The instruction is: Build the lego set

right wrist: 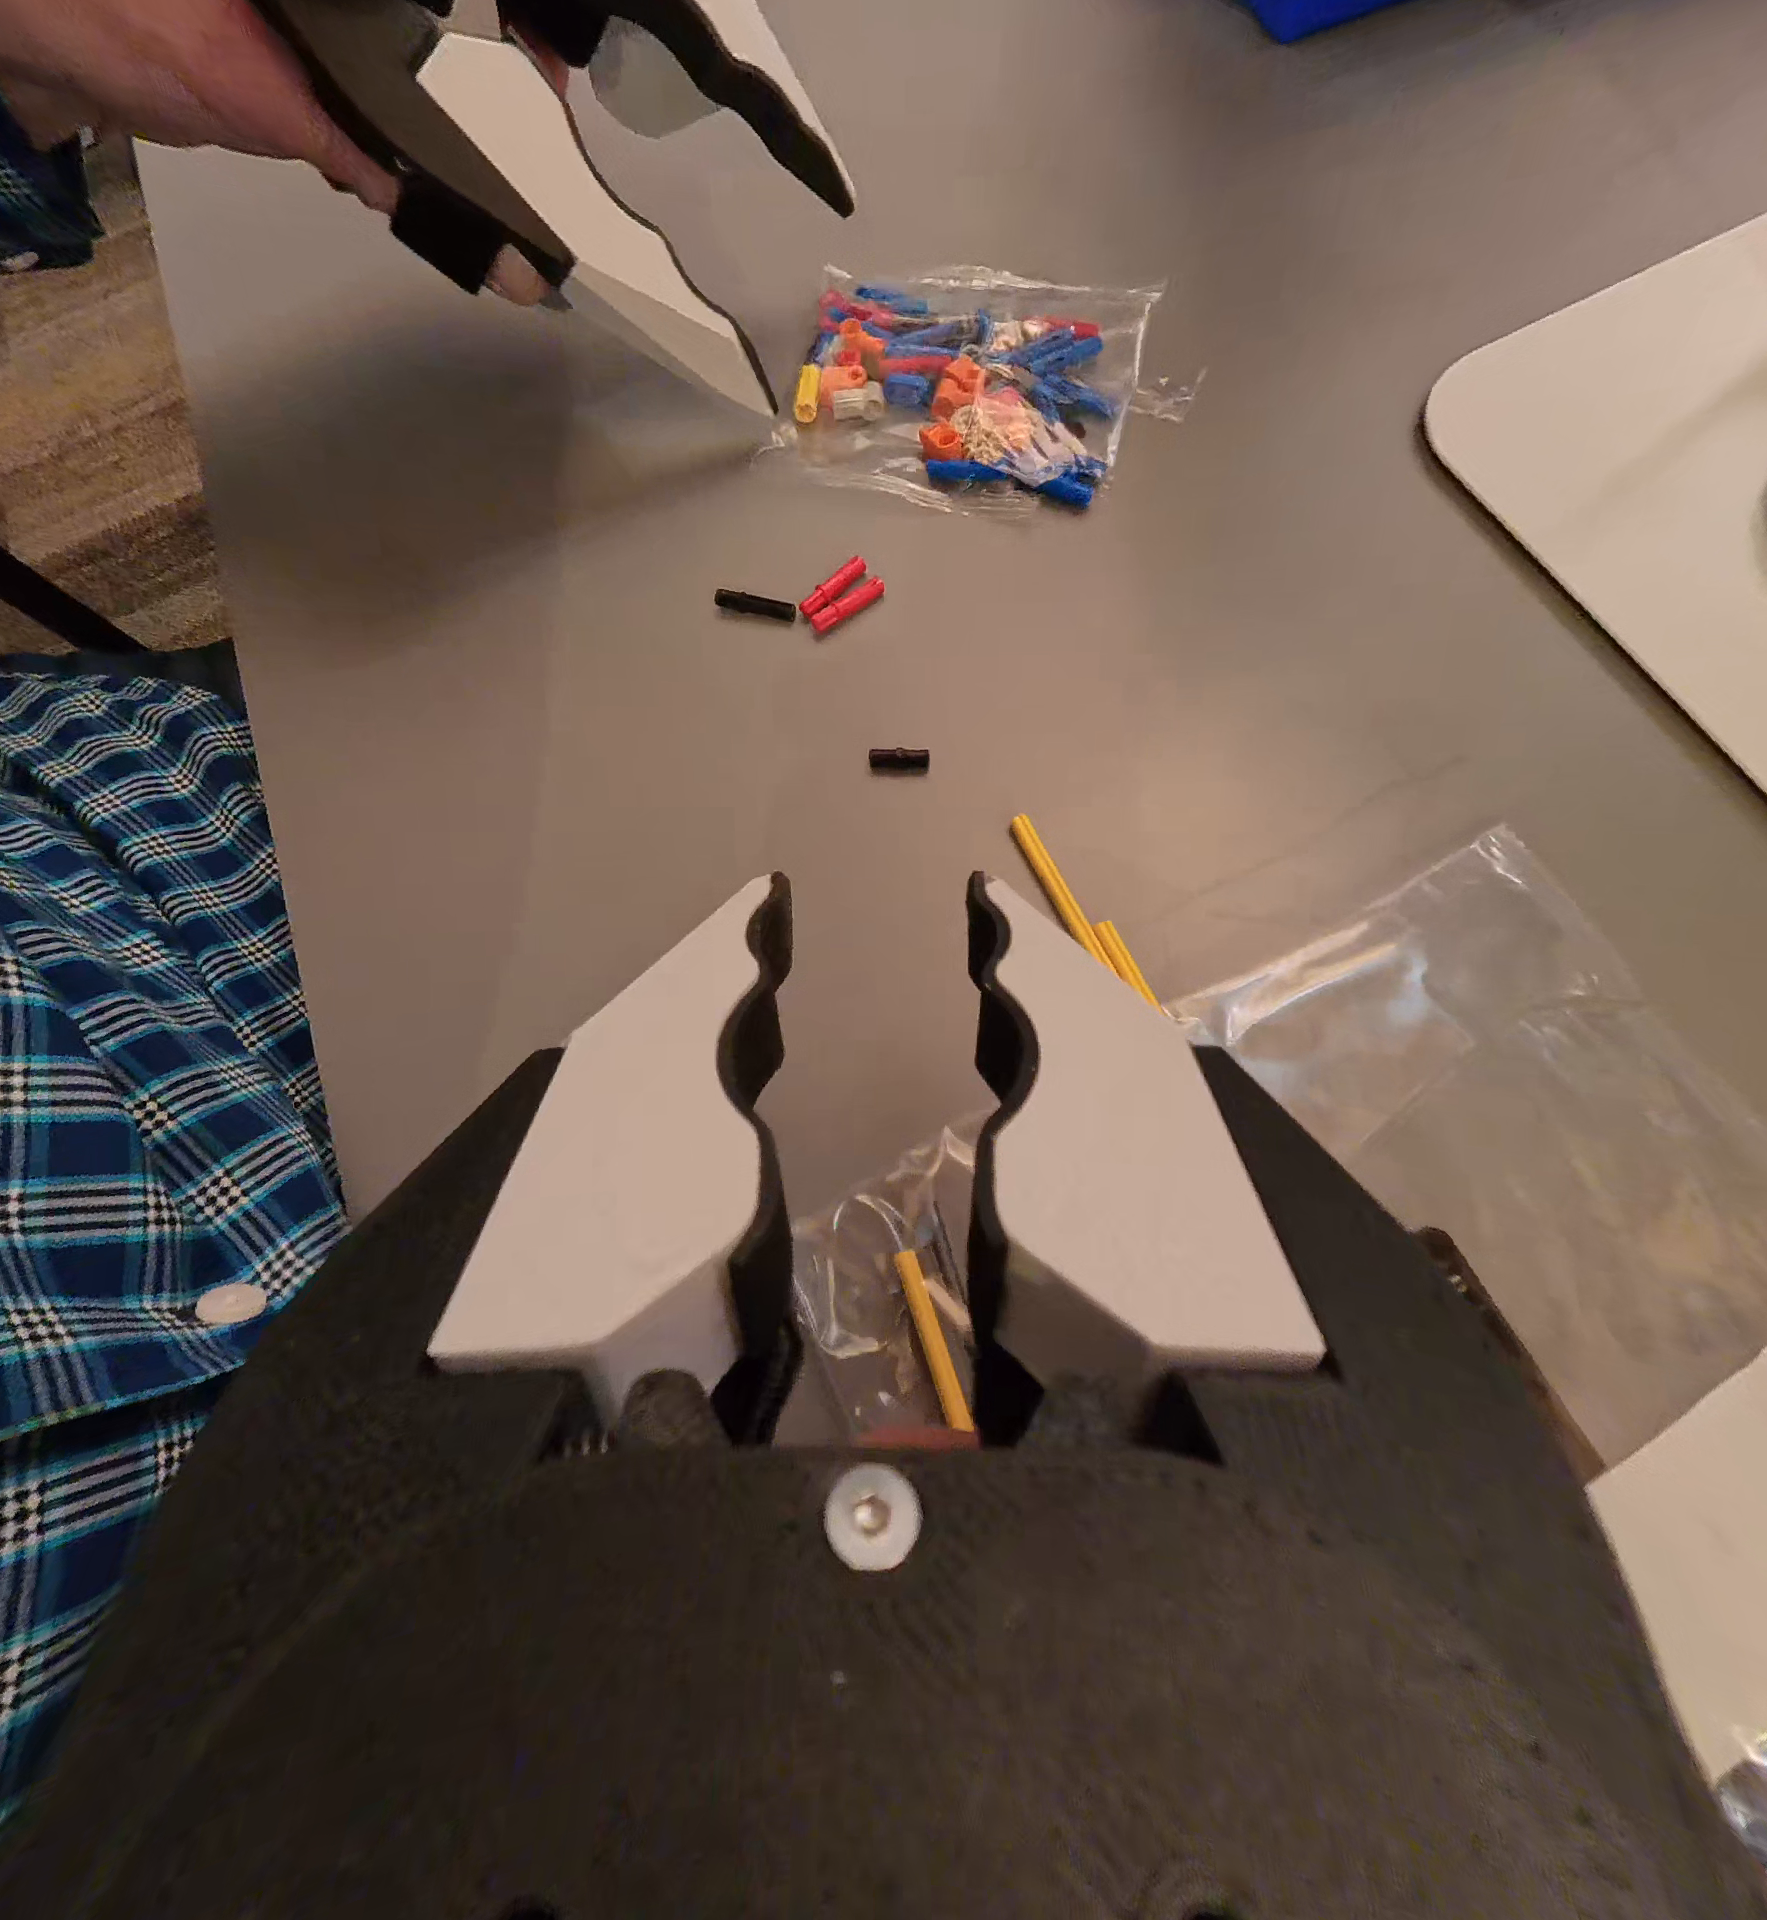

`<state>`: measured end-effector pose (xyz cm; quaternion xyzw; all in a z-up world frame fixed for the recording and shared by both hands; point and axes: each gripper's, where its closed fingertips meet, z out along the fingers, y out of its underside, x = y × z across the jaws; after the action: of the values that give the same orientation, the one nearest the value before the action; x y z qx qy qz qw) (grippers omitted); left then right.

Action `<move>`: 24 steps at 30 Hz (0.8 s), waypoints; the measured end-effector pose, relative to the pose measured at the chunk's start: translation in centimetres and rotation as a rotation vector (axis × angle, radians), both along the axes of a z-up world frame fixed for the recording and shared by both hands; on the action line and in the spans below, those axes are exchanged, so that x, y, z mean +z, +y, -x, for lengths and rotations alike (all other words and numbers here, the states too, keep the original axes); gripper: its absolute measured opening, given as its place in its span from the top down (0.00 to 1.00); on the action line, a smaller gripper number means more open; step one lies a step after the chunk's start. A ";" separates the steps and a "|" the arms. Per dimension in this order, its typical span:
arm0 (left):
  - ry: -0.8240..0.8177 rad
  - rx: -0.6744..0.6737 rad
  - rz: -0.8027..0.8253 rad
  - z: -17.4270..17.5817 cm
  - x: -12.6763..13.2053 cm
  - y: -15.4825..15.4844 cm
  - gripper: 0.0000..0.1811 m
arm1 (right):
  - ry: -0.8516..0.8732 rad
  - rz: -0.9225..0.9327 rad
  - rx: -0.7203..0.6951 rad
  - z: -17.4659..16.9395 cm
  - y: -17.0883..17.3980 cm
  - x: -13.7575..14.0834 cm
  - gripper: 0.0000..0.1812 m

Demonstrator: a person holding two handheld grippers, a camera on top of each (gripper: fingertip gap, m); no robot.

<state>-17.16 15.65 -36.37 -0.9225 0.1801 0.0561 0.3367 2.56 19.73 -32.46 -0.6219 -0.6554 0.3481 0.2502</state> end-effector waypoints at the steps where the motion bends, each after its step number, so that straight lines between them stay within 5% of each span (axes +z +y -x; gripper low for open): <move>1: -0.015 0.004 0.001 0.0 0.0 0.1 0.65 | 0.004 0.001 -0.003 0.0 0.1 0.1 0.83; 24: 0.026 0.056 0.005 2.1 -0.3 0.2 0.68 | 0.020 0.020 -0.025 -0.4 0.8 0.0 0.83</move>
<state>-19.28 15.83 -36.65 -0.9272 0.1588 0.0770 0.3304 2.92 20.51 -32.47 -0.6289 -0.6417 0.3576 0.2547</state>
